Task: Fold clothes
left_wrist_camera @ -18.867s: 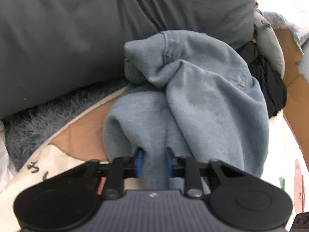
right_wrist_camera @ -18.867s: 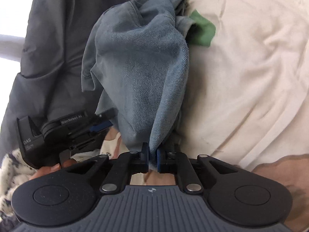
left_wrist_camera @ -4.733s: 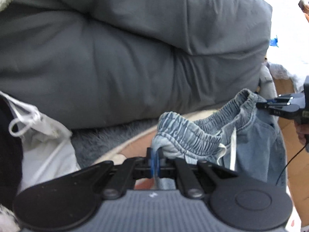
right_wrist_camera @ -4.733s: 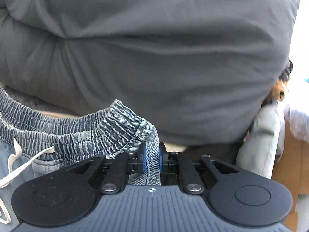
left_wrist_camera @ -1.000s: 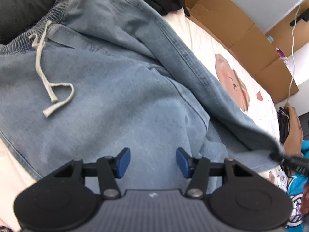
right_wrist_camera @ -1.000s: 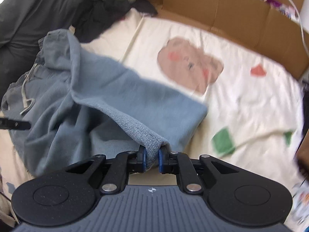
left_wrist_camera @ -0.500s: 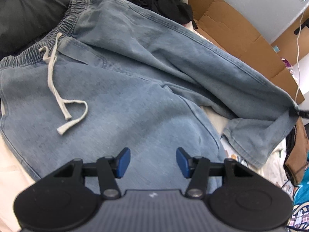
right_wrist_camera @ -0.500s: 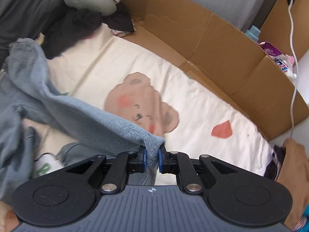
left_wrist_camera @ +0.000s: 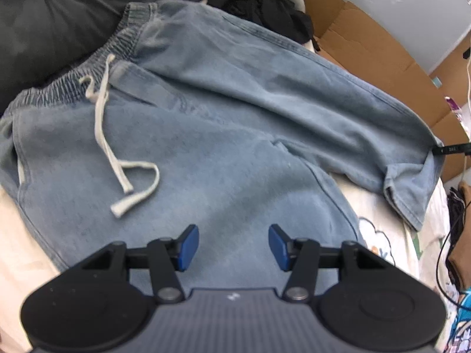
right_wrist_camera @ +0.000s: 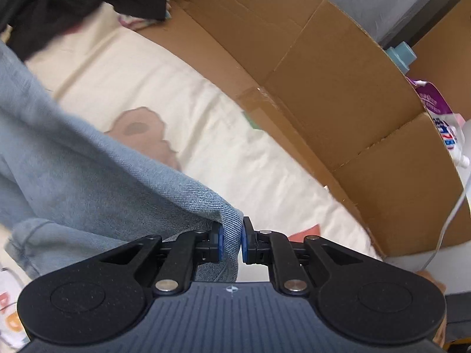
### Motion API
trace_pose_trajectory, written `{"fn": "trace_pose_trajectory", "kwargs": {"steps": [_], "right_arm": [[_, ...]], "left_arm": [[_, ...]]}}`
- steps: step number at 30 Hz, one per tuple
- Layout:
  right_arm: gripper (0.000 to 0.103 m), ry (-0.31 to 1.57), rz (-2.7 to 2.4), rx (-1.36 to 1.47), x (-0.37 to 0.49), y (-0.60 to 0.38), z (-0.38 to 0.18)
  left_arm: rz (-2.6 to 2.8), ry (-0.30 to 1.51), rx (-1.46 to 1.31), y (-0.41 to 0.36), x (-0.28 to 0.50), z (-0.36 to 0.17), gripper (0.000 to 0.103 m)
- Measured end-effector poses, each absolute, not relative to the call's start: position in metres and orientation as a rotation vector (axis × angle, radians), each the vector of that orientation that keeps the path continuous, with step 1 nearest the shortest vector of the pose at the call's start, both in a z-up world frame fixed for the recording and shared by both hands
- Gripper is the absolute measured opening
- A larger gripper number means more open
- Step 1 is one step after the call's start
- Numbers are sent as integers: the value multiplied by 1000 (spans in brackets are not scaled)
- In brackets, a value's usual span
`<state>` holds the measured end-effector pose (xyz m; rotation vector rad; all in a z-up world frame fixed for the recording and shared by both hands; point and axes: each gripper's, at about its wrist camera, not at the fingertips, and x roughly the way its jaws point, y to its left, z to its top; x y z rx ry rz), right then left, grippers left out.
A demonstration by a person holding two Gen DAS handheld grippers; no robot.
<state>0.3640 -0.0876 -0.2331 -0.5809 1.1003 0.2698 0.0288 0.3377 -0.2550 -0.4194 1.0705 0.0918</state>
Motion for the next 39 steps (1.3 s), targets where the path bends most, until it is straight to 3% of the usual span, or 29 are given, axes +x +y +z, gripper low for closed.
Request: {"fn": "trace_pose_trajectory", "kwargs": {"steps": [10, 16, 20, 28, 39], "right_arm": [[13, 1152, 232, -735, 426, -73, -288], [25, 1197, 191, -645, 434, -82, -289], [43, 1176, 213, -550, 426, -86, -269], [44, 1195, 246, -330, 375, -121, -252], [44, 1239, 174, 119, 285, -176, -285]], "left_arm": [[115, 1037, -372, 346, 59, -253, 55], [130, 1031, -358, 349, 70, -255, 55], [133, 1039, -370, 347, 69, -257, 55], [99, 1030, -374, 336, 66, -258, 57], [109, 1021, -374, 333, 71, -260, 57]]}}
